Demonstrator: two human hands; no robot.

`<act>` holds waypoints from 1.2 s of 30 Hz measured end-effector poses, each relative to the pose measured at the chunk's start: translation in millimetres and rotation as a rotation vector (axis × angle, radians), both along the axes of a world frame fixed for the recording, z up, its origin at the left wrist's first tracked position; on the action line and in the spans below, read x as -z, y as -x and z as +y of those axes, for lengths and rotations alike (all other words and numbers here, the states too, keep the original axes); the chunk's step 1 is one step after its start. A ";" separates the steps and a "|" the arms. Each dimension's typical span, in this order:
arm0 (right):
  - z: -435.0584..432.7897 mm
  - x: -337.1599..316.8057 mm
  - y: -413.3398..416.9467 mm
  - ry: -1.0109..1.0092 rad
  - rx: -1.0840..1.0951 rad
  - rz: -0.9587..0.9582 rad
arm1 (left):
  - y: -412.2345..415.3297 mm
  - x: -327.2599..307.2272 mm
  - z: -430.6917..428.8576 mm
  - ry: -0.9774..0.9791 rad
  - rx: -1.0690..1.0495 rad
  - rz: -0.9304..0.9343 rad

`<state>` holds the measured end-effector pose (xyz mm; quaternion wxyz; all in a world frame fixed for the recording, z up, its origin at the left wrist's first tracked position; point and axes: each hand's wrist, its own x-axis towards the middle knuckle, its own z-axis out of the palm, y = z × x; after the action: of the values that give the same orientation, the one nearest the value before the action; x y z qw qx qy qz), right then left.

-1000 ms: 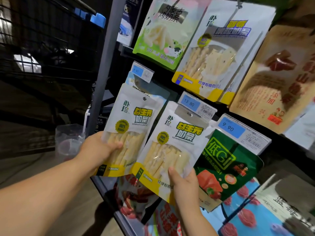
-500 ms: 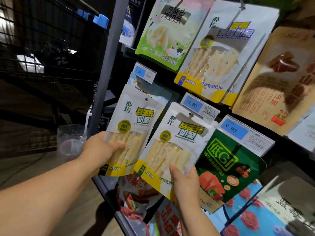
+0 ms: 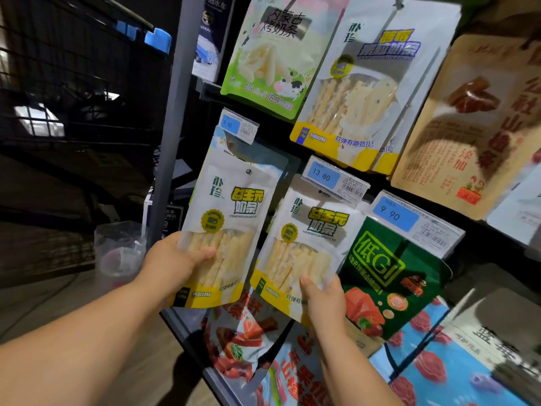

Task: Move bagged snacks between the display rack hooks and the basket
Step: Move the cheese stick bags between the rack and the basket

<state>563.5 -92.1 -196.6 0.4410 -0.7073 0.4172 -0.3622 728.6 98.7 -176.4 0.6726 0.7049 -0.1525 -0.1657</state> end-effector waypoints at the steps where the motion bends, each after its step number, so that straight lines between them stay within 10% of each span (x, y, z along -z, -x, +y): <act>1: -0.6 -0.9 0.9 0.006 -0.011 0.015 | -1.3 0.6 0.1 0.011 0.008 0.013; 14: 38.4 4.6 13.6 0.442 0.104 -0.165 | 2.8 2.0 -5.4 0.140 0.342 0.219; 20: 57.5 -9.8 9.2 -0.063 -0.411 -0.020 | 13.0 -1.0 -12.0 0.193 0.423 0.287; 25: 57.8 -1.1 7.5 -0.340 -0.432 -0.154 | 16.0 4.2 -10.4 0.191 0.503 0.322; 36: 61.7 15.4 21.5 -0.121 -0.118 -0.201 | 10.9 29.3 -31.1 -0.142 0.537 0.210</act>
<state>542.0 -30.4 -212.0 0.5432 -0.6628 0.3495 -0.3786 717.7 67.6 -205.7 0.5658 0.6637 -0.2512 -0.4199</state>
